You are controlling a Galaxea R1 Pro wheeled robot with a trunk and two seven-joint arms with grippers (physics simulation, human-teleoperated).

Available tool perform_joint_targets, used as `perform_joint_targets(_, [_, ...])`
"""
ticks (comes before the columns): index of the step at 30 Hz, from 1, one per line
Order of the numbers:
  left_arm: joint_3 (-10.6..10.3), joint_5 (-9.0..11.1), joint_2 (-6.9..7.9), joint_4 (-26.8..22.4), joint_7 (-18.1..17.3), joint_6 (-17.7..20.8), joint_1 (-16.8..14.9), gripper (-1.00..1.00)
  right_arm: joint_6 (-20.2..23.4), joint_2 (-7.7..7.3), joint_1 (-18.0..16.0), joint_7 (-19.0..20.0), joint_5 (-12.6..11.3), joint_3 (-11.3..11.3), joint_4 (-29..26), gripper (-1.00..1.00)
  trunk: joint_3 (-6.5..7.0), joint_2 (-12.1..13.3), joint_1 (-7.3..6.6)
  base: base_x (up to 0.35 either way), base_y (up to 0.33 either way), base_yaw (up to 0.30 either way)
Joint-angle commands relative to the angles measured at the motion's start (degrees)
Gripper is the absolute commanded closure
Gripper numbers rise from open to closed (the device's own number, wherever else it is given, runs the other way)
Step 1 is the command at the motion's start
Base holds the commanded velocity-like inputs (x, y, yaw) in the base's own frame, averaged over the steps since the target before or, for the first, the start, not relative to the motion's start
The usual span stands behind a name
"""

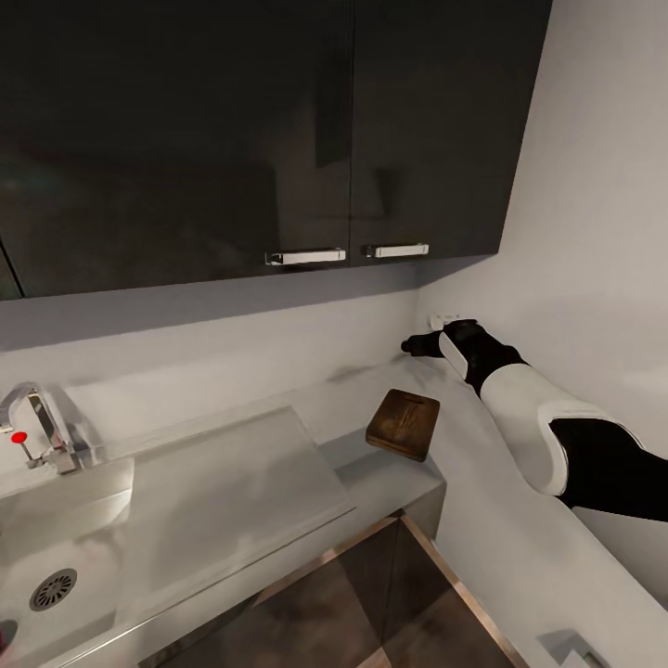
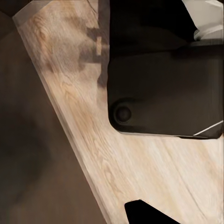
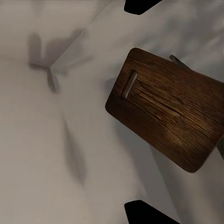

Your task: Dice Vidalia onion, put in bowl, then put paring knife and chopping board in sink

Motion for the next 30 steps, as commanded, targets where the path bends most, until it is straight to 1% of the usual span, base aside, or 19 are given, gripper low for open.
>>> perform_joint_targets(1, [0.1, 0.1, 0.14, -0.1, 0.1, 0.0, 0.1, -1.0, 0.3, 0.04, 0.0, 0.2, 0.3, 0.0, -0.1, -1.0, -0.12, -0.1, 0.04, 0.0, 0.0, 0.0])
perform_joint_targets(3, [0.2, 0.3, 0.13, -0.1, 0.2, 0.0, 0.0, -1.0, 0.3, 0.09, 0.0, 0.2, 0.3, 0.0, 0.0, -1.0, -0.12, -0.1, 0.04, 0.0, 0.0, 0.0])
perform_joint_targets(5, [0.3, 0.5, -0.44, -0.7, 0.3, 0.2, -0.1, -1.0, 0.3, 0.15, 0.0, 0.2, 0.3, 0.0, 0.0, -1.0, -0.12, -0.1, 0.04, 0.0, 0.0, 0.0])
perform_joint_targets(6, [0.3, 0.5, -0.59, -1.1, 0.3, 2.3, -0.1, -1.0, 0.3, 0.15, 0.0, 0.2, 0.3, 0.0, 0.0, -1.0, -0.12, -0.1, 0.04, 0.0, 0.0, 0.0])
perform_joint_targets(7, [0.3, 0.5, -0.8, -1.8, 0.3, 6.1, -0.2, -1.0, 0.3, 0.16, 0.0, 0.2, 0.3, 0.0, 0.0, -1.0, -0.12, -0.1, 0.04, 0.0, 0.0, 0.0])
perform_joint_targets(8, [0.3, 0.5, -0.93, -3.1, 0.3, 10.7, -0.2, -1.0, 0.3, 0.17, 0.0, 0.2, 0.3, 0.0, 0.0, -1.0, -0.12, -0.1, 0.04, 0.0, 0.0, 0.0])
perform_joint_targets(9, [0.3, 0.5, -0.98, -4.1, 0.3, 13.1, -0.2, -1.0, 0.3, 0.16, 0.0, 0.2, 0.3, 0.0, 0.0, -1.0, -0.12, -0.1, 0.04, 0.0, 0.0, 0.0])
perform_joint_targets(11, [0.0, 0.4, -1.06, -10.3, 0.2, 23.4, -0.2, -1.0, 0.3, 0.12, 0.0, 0.2, 0.3, 0.0, 0.0, -1.0, -0.12, -0.1, 0.04, 0.0, 0.0, 0.0])
perform_joint_targets(13, [-0.2, 0.4, -1.12, -14.3, 0.2, 28.7, -0.2, -1.0, 0.3, 0.11, 0.0, 0.2, 0.3, 0.0, 0.0, -1.0, -0.12, -0.1, 0.04, 0.0, 0.0, 0.0])
perform_joint_targets(15, [-0.5, 0.4, -1.29, -23.3, 0.1, 40.7, -0.2, -1.0, 0.3, 0.1, 0.0, 0.2, 0.3, 0.0, 0.0, -1.0, -0.12, -0.1, 0.04, 0.0, 0.0, 0.0])
perform_joint_targets(16, [-0.7, 0.4, -1.32, -25.6, 0.1, 43.4, -0.2, -1.0, 0.3, 0.12, 0.0, 0.2, 0.3, 0.0, 0.0, -1.0, -0.12, -0.1, 0.04, 0.0, 0.0, 0.0])
perform_joint_targets(18, [-2.3, 0.4, -1.29, -35.7, 0.0, 53.3, 0.0, -1.0, 0.3, 0.16, 0.0, 0.2, 0.3, 0.0, 0.0, -1.0, -0.12, -0.1, 0.04, 0.0, 0.0, 0.0])
perform_joint_targets(19, [-2.9, 0.4, -1.22, -38.2, 0.0, 55.4, 0.1, -1.0, 0.3, 0.16, 0.0, 0.2, 0.3, 0.0, 0.0, -1.0, -0.12, -0.1, 0.04, 0.0, 0.0, 0.0])
perform_joint_targets(21, [-5.3, 0.4, -0.62, -46.5, -0.1, 62.7, 0.6, -1.0, 0.3, 0.18, 0.0, 0.2, 0.5, 0.0, 0.0, -1.0, -0.12, -0.1, 0.04, 0.0, 0.0, 0.0])
perform_joint_targets(22, [-6.0, 0.4, -0.12, -49.6, -0.1, 65.7, 0.8, -1.0, 0.3, 0.18, 0.0, 0.2, 0.6, 0.0, 0.0, -1.0, -0.12, -0.1, 0.04, 0.0, 0.0, 0.0])
perform_joint_targets(23, [-6.5, 0.4, 0.25, -52.0, -0.1, 68.1, 1.0, -1.0, 0.3, 0.18, 0.0, 0.2, 0.7, 0.0, 0.0, -1.0, -0.12, -0.1, 0.04, 0.0, 0.0, 0.0])
perform_joint_targets(26, [-7.1, 0.5, 0.7, -54.2, -0.1, 70.7, 1.4, -1.0, 0.3, 0.18, 0.0, 0.2, 0.8, 0.0, 0.0, -1.0, -0.12, -0.1, 0.04, 0.0, 0.0, 0.0])
perform_joint_targets(28, [-7.8, 0.5, 0.82, -54.0, -0.1, 71.6, 1.5, -1.0, 0.3, 0.18, 0.0, 0.2, 0.8, 0.0, 0.0, -1.0, -0.12, -0.1, 0.04, 0.0, 0.0, 0.0])
perform_joint_targets(30, [-9.7, 0.5, 0.86, -52.2, -0.1, 72.3, 1.6, -1.0, 0.3, 0.18, 0.0, 0.2, 0.9, 0.0, 0.0, -1.0, -0.12, -0.1, 0.04, 0.0, 0.0, 0.0])
